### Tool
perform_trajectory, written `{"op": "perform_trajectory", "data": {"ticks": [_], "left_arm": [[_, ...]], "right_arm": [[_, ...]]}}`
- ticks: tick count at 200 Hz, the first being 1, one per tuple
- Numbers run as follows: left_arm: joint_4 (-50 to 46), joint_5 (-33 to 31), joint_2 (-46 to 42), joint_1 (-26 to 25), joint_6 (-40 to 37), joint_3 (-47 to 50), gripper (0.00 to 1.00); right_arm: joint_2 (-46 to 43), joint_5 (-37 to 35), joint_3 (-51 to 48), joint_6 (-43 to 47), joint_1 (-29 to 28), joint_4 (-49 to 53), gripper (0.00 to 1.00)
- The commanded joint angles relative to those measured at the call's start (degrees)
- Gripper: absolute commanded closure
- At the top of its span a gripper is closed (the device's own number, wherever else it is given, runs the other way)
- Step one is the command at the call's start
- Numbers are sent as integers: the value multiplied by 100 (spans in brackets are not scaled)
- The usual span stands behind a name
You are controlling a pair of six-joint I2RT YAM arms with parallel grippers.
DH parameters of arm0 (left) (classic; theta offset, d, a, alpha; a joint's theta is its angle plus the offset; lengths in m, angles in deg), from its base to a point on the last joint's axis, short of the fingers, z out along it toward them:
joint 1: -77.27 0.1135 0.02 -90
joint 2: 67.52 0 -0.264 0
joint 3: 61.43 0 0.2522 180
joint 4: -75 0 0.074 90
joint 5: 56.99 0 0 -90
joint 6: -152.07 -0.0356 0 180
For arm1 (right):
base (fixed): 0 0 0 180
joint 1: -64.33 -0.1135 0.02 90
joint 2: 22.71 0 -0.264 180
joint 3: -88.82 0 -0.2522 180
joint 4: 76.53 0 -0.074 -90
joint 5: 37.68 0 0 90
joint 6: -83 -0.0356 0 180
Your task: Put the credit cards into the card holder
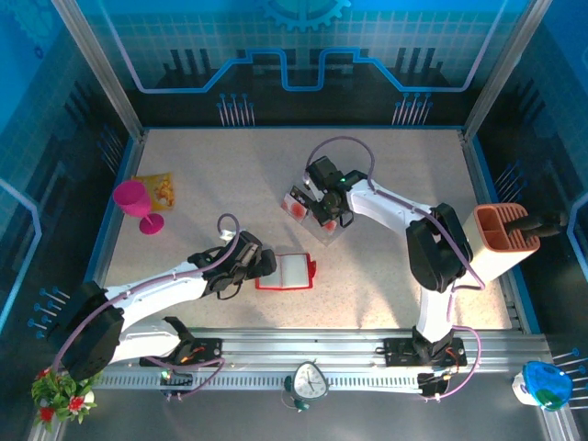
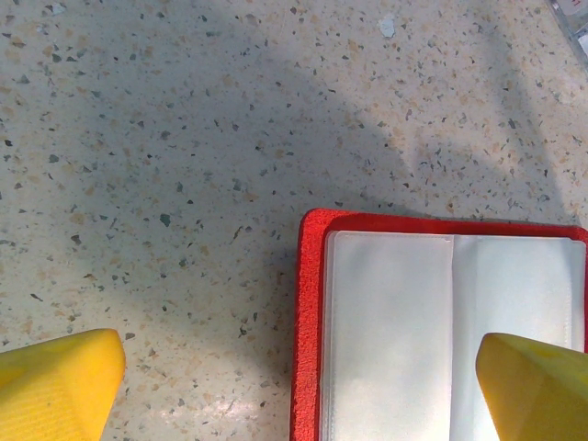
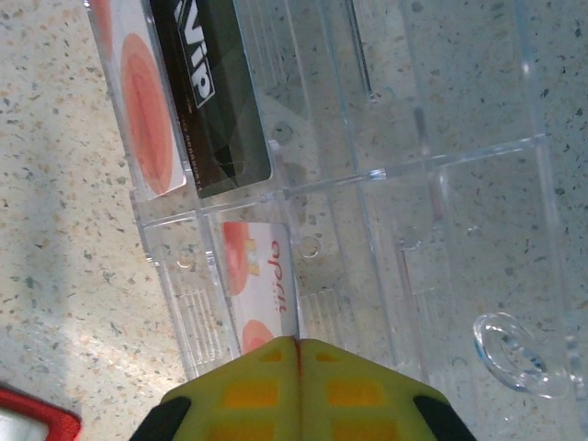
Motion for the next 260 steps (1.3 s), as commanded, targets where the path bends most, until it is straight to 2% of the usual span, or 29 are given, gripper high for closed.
{"op": "perform_trajectory", "data": {"ticks": [1, 41, 87, 104, 130, 155, 205, 260], "left_arm": [[8, -83, -67, -36, 35, 51, 1], [-70, -91, -123, -35, 1, 30, 1], [-113, 7, -67, -33, -126, 6, 1], [-173, 42, 0, -44, -178, -9, 1], [-227, 68, 105, -61, -194, 37, 1], [-320, 28, 292, -125, -152, 60, 1], [-740, -297, 655, -246, -5, -33, 1], [-897, -454, 867, -302, 241, -22, 1]], "right_arm": [[-200, 253, 52, 142, -43, 157, 100], [-653, 607, 69, 251, -43, 200, 100], [-1516, 1266, -252, -327, -96, -74, 100], [-1902, 1667, -772, -852, -106, -628, 100], [-2522, 2405, -1969, -2048, -121, -2162, 100], [-2897, 2686, -3061, -3111, -221, -3569, 100], [-3138, 2222, -4496, -4171, -718, -5259, 100], [-2888, 1650, -5096, -4624, -1154, -6228, 100]]}}
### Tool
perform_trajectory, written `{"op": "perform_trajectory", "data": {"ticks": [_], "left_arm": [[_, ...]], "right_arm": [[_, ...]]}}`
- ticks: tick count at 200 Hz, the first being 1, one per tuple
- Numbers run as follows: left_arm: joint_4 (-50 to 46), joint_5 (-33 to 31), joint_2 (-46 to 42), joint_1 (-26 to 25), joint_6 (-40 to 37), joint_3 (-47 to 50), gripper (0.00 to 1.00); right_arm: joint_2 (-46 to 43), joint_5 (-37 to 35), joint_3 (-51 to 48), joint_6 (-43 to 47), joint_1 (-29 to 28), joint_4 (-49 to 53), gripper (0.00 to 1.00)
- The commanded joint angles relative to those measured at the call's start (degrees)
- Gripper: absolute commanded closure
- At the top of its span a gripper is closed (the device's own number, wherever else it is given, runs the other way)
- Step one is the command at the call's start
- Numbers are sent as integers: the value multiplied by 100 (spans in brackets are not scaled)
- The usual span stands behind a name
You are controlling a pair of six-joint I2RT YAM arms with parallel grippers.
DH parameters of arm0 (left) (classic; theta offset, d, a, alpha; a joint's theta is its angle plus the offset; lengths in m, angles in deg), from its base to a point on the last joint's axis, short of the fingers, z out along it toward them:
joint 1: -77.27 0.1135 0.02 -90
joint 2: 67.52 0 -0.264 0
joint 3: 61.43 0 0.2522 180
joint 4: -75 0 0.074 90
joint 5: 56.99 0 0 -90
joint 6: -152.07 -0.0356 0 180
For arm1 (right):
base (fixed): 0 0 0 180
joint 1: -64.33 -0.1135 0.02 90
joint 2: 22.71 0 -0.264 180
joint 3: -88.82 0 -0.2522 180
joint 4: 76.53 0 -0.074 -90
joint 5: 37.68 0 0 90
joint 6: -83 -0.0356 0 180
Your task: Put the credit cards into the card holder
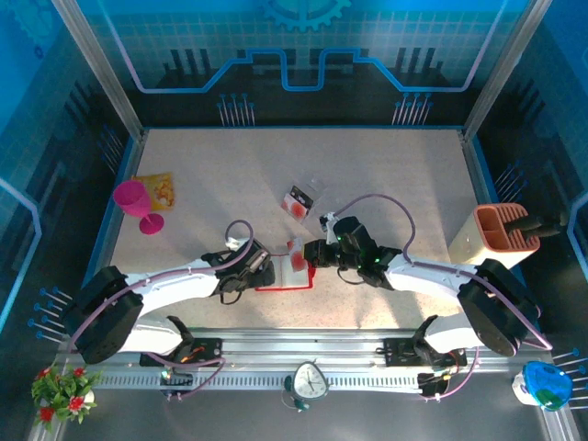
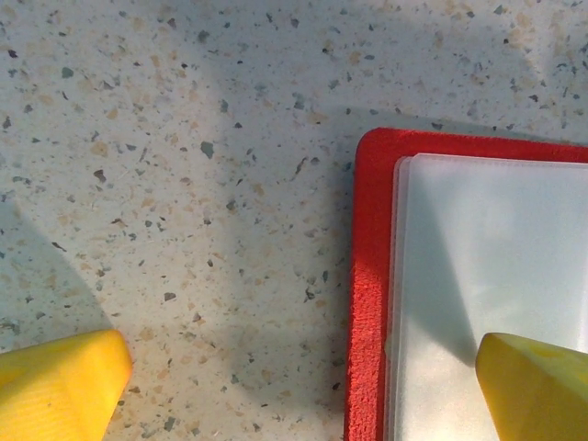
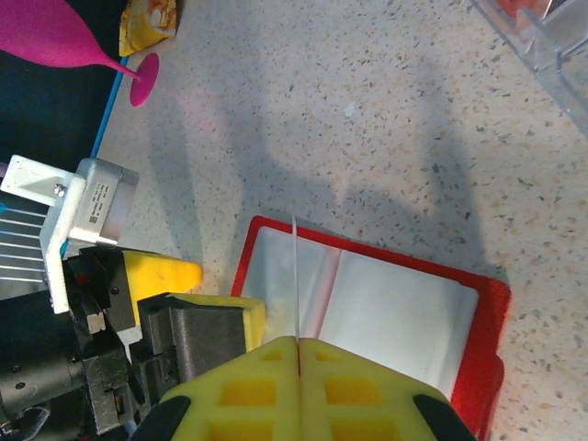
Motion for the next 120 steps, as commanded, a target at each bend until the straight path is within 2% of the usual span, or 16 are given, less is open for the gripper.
{"op": "perform_trajectory", "data": {"ticks": [1, 120], "left_arm": [[-513, -207, 165, -28, 217, 25, 1], [-618, -315, -119, -89, 459, 197, 1]], "right_arm": [[97, -366, -158, -360, -169, -847, 100], [1245, -952, -615, -1027, -649, -2745, 100]]}}
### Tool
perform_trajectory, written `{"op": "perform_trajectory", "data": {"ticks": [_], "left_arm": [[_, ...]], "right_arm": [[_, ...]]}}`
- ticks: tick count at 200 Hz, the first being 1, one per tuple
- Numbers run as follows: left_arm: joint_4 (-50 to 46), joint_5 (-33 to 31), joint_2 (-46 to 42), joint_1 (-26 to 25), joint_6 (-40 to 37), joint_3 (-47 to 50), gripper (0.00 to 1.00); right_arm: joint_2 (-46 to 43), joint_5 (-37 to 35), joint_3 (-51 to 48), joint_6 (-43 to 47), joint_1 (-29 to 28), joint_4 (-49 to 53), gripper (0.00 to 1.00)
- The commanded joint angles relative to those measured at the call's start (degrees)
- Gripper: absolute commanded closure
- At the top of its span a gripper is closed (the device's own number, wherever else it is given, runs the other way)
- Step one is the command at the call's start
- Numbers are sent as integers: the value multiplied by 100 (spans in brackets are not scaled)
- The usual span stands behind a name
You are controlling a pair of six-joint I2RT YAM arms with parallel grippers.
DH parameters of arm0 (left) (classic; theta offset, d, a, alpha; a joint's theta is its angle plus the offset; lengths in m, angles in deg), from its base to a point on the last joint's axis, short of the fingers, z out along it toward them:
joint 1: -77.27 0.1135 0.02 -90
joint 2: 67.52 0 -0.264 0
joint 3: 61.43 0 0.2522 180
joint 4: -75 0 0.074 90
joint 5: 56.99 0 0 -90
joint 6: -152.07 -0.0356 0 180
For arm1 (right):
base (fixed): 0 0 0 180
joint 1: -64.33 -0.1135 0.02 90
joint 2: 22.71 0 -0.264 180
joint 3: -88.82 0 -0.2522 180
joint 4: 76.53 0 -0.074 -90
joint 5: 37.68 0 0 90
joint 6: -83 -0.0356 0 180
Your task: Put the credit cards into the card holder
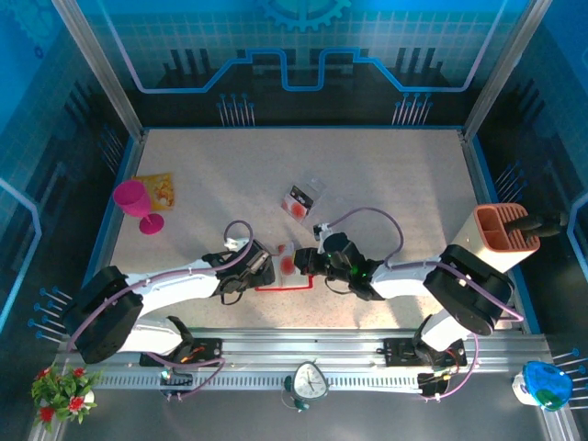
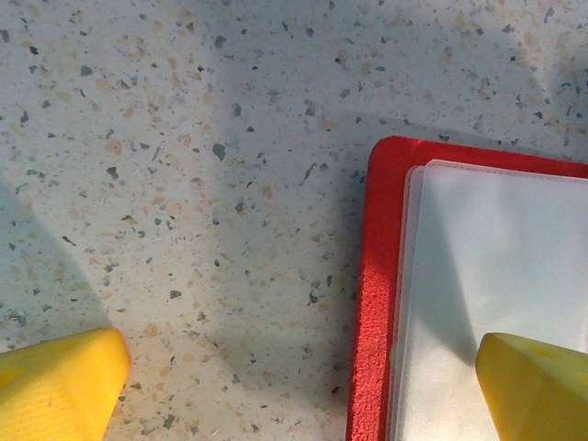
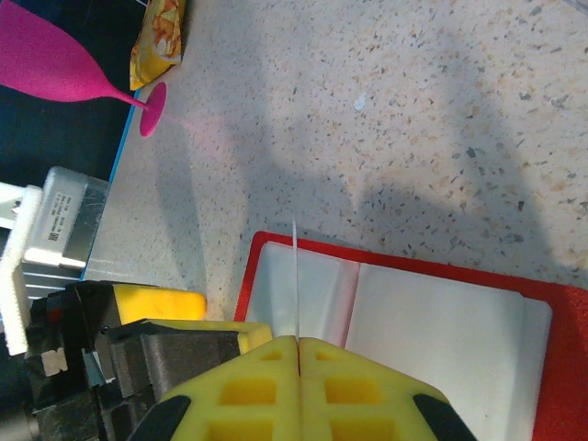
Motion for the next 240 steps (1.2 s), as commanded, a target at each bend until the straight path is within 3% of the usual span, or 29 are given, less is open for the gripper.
{"op": "perform_trajectory", "data": {"ticks": [1, 240], "left_arm": [[-592, -171, -94, -21, 182, 191, 1], [-487, -135, -174, -14, 238, 400, 2]], "right_arm": [[197, -272, -131, -222, -97, -690, 100], [966, -425, -437, -763, -230, -1556, 100]]}}
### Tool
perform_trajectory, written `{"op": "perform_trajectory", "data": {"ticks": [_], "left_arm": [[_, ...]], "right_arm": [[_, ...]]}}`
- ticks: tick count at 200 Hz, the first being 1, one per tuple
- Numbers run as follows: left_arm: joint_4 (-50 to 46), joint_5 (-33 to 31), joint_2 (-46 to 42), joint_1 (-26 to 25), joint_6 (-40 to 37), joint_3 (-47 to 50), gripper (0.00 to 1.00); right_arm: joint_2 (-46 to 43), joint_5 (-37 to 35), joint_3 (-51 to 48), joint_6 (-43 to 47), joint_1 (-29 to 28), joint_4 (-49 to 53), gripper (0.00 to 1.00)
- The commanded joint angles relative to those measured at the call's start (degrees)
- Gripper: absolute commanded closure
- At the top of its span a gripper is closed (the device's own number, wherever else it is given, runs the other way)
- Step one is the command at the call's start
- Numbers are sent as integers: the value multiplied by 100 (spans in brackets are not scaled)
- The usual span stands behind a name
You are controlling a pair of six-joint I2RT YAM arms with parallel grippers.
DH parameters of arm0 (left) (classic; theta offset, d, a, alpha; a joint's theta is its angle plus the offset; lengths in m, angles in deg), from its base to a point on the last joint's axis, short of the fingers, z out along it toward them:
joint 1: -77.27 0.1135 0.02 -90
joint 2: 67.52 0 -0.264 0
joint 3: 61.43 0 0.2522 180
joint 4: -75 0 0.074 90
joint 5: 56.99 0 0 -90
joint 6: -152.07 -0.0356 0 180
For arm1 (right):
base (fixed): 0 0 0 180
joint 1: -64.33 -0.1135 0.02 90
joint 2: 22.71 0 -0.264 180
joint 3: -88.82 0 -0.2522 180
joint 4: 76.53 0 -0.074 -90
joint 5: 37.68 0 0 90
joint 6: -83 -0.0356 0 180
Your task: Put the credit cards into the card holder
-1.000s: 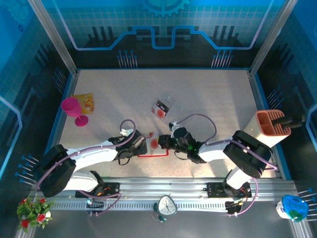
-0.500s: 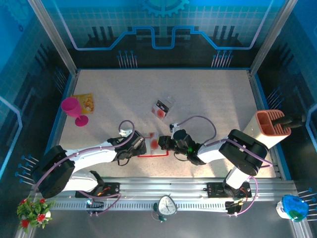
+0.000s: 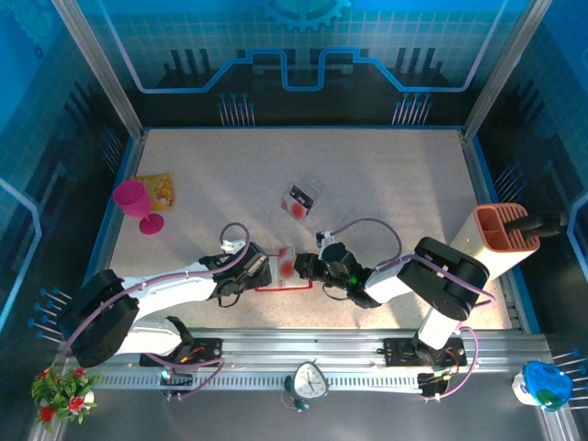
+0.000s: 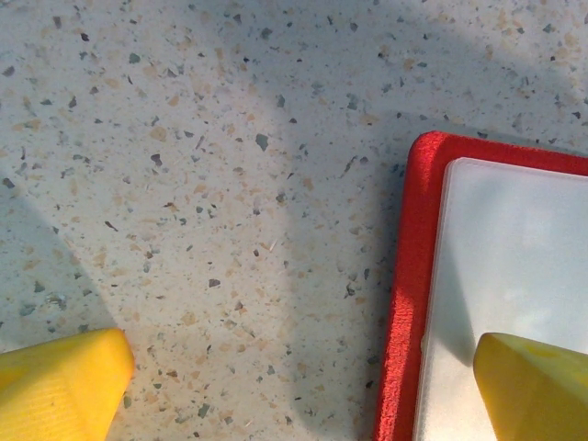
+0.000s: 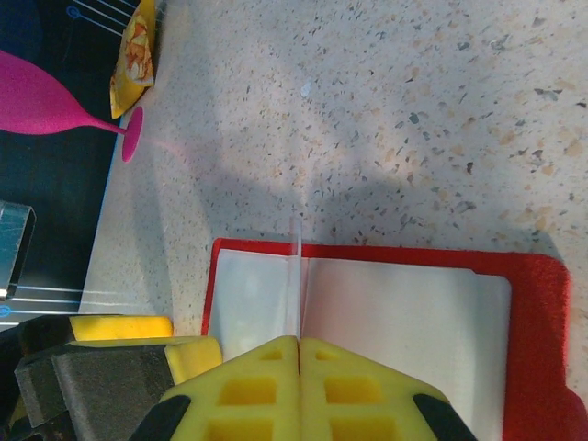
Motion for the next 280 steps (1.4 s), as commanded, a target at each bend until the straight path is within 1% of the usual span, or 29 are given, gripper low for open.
{"op": "perform_trajectory", "data": {"ticks": [1, 93, 280], "left_arm": [[-447, -26, -12, -13, 105, 229, 2], [-417, -31, 5, -10, 105, 250, 2], [-332, -28, 62, -12, 107, 282, 2]], "right_arm": [[131, -47, -84, -119, -82, -243, 100], [323, -3, -132, -357, -122, -440, 100], [179, 47, -196, -429, -240, 51, 100]]}}
